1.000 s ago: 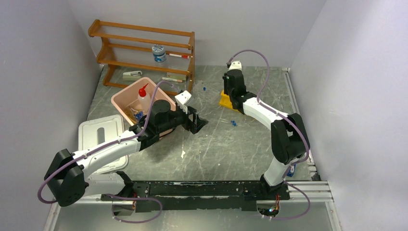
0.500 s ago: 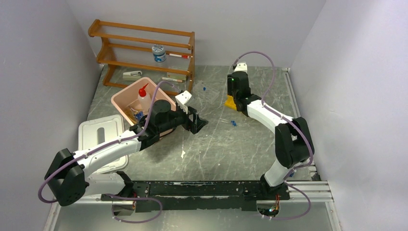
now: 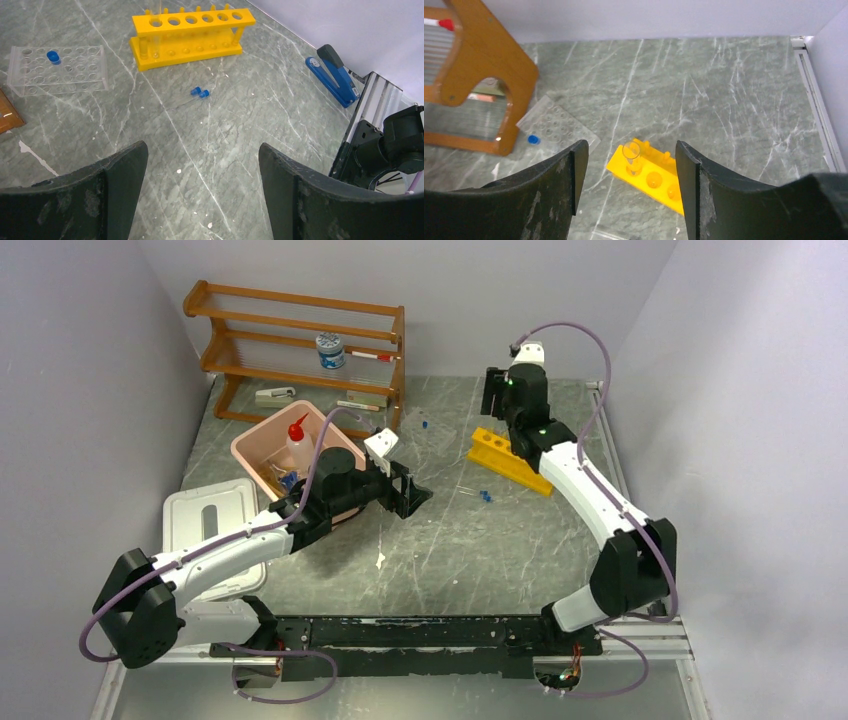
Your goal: Organize the chemistry lab equipment
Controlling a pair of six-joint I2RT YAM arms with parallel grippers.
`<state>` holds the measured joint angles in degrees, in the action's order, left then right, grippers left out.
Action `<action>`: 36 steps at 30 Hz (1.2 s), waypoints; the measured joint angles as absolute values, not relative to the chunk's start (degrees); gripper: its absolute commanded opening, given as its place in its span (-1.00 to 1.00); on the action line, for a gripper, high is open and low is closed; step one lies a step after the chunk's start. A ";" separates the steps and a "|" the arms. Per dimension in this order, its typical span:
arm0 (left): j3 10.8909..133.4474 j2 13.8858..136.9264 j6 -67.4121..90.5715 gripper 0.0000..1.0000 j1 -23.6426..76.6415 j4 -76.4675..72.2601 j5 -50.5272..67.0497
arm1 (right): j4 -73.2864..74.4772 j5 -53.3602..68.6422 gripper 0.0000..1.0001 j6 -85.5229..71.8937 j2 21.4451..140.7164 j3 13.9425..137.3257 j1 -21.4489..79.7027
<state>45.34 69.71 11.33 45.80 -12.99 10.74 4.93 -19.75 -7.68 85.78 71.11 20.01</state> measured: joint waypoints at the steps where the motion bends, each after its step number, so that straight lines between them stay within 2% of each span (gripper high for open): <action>1: 45.34 69.69 11.33 0.70 45.80 -12.99 10.74 | 6.72 -19.03 0.28 -7.70 85.19 72.34 19.94; 7: 45.34 69.69 11.44 0.69 45.80 -12.97 10.72 | 17.56 -12.25 0.04 -7.70 82.35 76.27 19.94; 10: 45.34 69.67 11.84 0.69 45.80 -12.97 10.72 | 22.31 -8.80 0.03 -8.34 80.29 74.63 19.94; 15: 45.34 69.65 12.43 0.69 45.80 -12.97 10.72 | 26.04 -4.60 0.19 -10.76 77.28 64.64 20.34; 19: 45.34 69.65 12.71 0.69 45.80 -12.99 10.74 | 26.68 -4.51 0.24 -11.79 80.66 59.37 22.20; 26: 45.34 69.65 12.84 0.70 45.80 -12.99 10.74 | 24.88 -5.98 0.33 -11.14 91.37 58.92 26.55; 36: 45.34 69.65 12.82 0.70 45.80 -12.97 10.72 | 19.35 -8.88 0.43 -11.07 97.73 59.20 26.59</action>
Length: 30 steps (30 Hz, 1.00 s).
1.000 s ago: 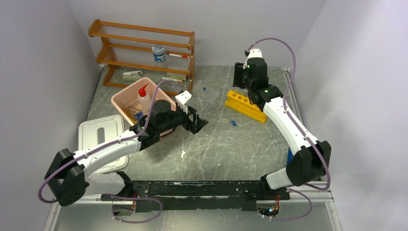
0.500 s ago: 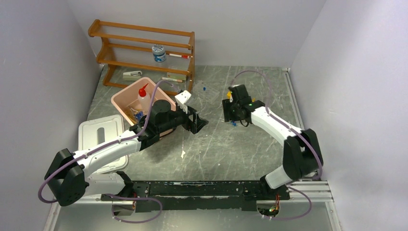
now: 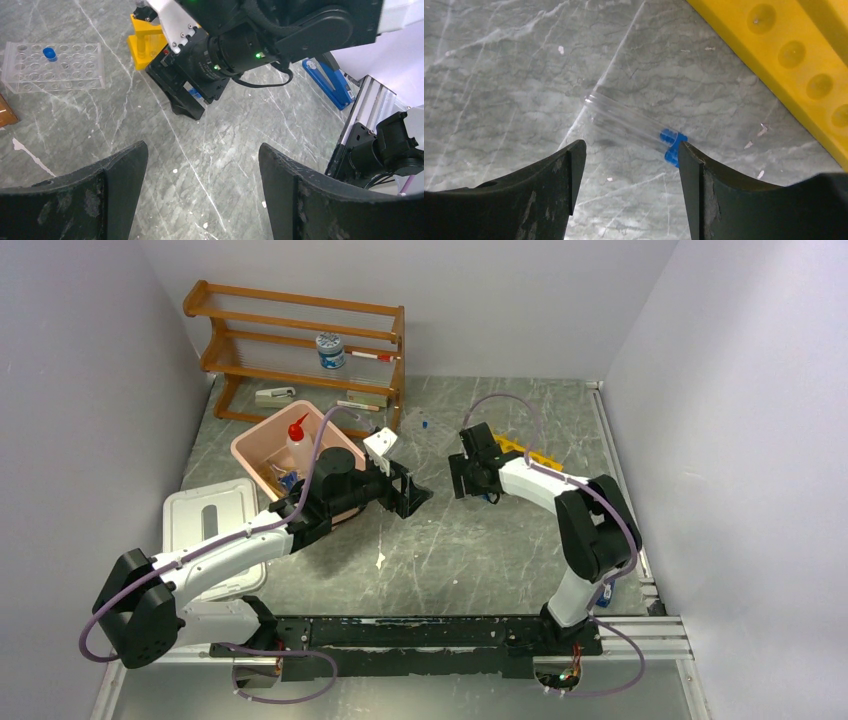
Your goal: Organize the chemistry lab equipment
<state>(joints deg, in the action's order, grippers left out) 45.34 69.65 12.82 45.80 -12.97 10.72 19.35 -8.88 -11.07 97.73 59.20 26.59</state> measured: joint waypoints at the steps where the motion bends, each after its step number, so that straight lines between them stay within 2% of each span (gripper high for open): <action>1: 45.34 69.65 12.82 0.70 45.80 -12.99 10.72 | 18.90 -9.04 0.43 -11.00 98.52 59.40 26.61; 11: 45.34 69.67 12.84 0.70 45.80 -12.97 10.72 | 16.82 -10.90 0.44 -10.59 100.66 60.03 26.37; 17: 45.34 69.67 12.82 0.70 45.80 -12.97 10.74 | 17.19 -10.87 0.48 -11.27 100.66 59.99 26.17; 22: 45.34 69.67 12.84 0.71 45.80 -12.97 10.74 | 18.37 -10.79 0.60 -12.64 100.64 59.77 25.85; 30: 45.34 69.67 12.84 0.71 45.80 -12.99 10.74 | 19.75 -9.23 0.61 -14.85 100.64 58.94 25.45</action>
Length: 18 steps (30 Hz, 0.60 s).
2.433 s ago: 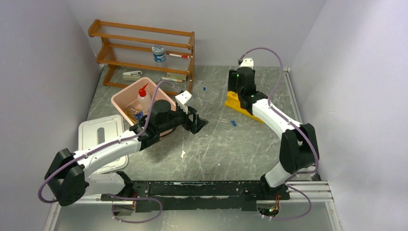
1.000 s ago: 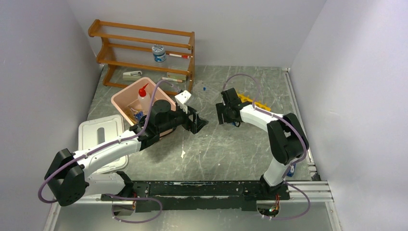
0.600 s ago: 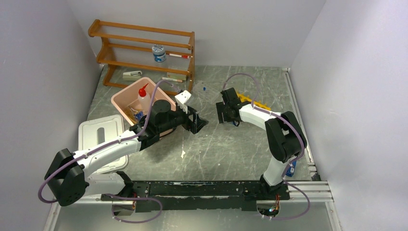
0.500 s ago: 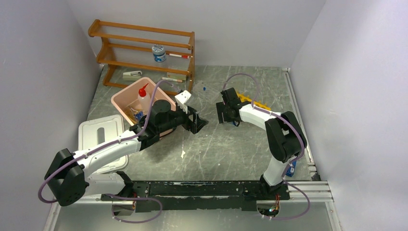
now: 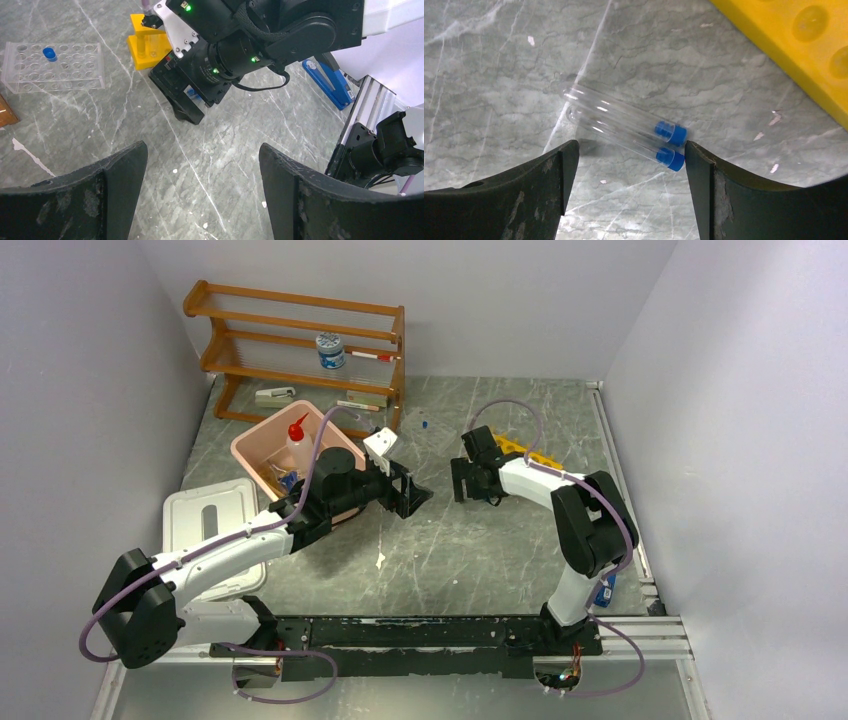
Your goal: Organize the chemistry lab equipment
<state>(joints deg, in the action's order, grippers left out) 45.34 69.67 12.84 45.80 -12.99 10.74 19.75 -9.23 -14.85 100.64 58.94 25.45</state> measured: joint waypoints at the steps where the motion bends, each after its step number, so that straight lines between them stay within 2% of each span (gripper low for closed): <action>1: 45.34 69.67 12.84 0.71 45.80 -12.99 10.76 | 19.68 -8.69 0.59 -14.94 100.64 58.74 25.45; 6: 45.34 69.67 12.84 0.71 45.80 -12.99 10.76 | 19.18 -6.72 0.48 -14.72 100.40 58.02 25.45; 12: 45.34 69.67 12.86 0.71 45.80 -12.99 10.76 | 18.74 -3.95 0.04 -12.73 99.15 56.69 25.45; 18: 45.34 69.67 12.86 0.71 45.80 -13.02 10.76 | 18.70 -2.17 -0.03 -9.80 99.18 56.66 25.87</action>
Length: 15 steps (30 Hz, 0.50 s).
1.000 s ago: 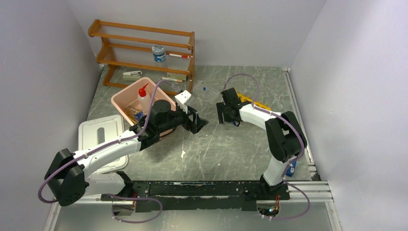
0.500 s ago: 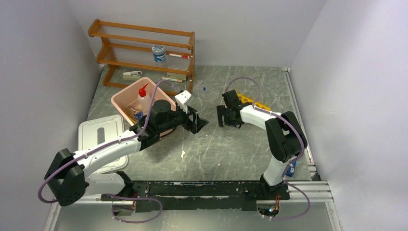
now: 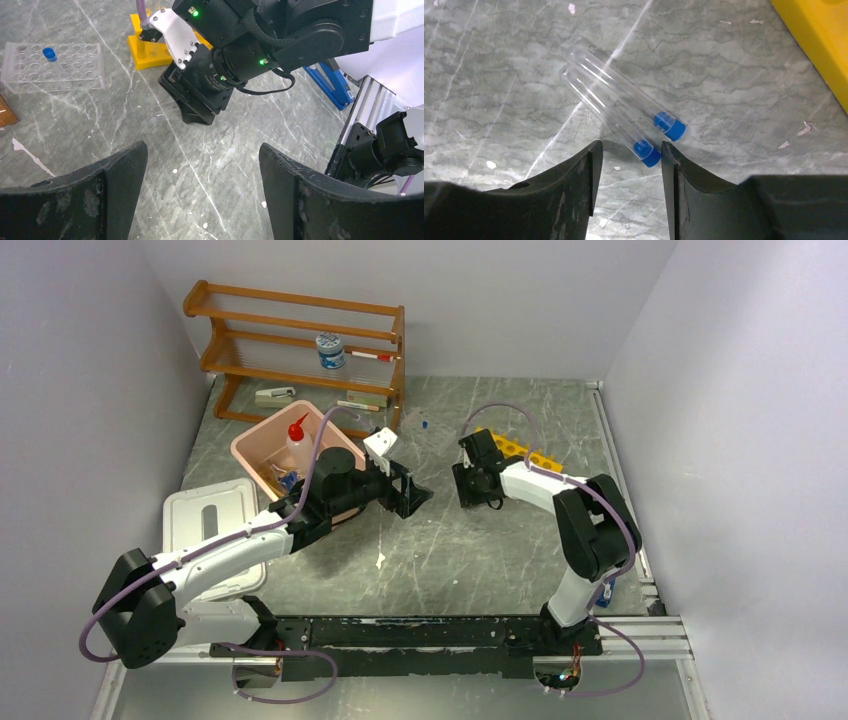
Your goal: Organize the chemistry lab equipment
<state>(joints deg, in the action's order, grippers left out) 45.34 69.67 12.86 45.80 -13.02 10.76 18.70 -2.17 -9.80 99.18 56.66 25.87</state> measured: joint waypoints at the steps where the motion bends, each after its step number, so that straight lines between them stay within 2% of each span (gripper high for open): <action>1: 45.34 69.67 12.86 0.71 45.80 -13.02 10.79 | 18.70 -2.20 -0.04 -9.17 99.20 56.66 26.11; 4: 45.34 69.67 12.86 0.71 45.80 -13.02 10.76 | 18.65 -2.24 -0.21 -7.70 99.26 56.66 26.85; 8: 45.34 69.67 12.86 0.70 45.80 -13.02 10.76 | 18.50 -1.74 -0.25 -6.00 99.26 56.64 27.44; 12: 45.34 69.67 12.86 0.70 45.80 -13.02 10.76 | 18.00 -0.34 -0.03 -4.23 99.26 56.55 27.94; 15: 45.34 69.67 12.86 0.70 45.80 -12.99 10.74 | 17.45 0.32 0.02 -2.85 99.48 56.58 28.62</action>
<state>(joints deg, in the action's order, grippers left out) 45.34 69.67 12.86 45.80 -12.99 10.74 17.45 0.32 -2.85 99.48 56.58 28.62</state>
